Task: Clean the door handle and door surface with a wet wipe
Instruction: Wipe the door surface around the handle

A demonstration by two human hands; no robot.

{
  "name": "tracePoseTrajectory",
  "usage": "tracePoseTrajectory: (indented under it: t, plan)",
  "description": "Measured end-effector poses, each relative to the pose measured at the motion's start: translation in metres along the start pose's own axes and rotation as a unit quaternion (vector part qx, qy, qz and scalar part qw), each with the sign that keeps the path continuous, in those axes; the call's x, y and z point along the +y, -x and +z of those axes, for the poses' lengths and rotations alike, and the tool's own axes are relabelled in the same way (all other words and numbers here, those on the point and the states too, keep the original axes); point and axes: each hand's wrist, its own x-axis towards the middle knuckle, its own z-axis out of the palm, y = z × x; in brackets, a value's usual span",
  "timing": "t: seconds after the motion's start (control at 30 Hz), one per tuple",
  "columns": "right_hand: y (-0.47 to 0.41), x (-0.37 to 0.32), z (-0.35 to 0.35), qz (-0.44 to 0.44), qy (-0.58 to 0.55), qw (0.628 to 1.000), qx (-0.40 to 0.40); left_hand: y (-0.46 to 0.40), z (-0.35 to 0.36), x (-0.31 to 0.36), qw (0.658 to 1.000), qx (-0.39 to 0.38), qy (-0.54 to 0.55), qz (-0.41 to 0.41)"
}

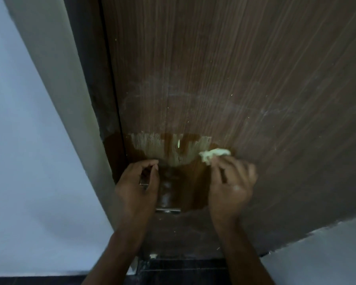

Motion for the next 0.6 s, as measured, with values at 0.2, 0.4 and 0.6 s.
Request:
tracePoseTrajectory:
  t: [0.2, 0.4, 0.6]
  plan:
    - [0.019, -0.006, 0.017, -0.087, 0.016, 0.993, -0.074, -0.006, -0.007, -0.003, 1.000, 0.010, -0.018, -0.004]
    - [0.001, 0.004, 0.006, -0.059, 0.022, 0.998, -0.010, -0.015, -0.016, 0.007, 0.999, 0.048, -0.015, -0.003]
    - [0.008, -0.012, 0.014, -0.120, 0.006, 0.990, -0.067, -0.017, -0.022, 0.013, 0.998, 0.049, 0.008, -0.024]
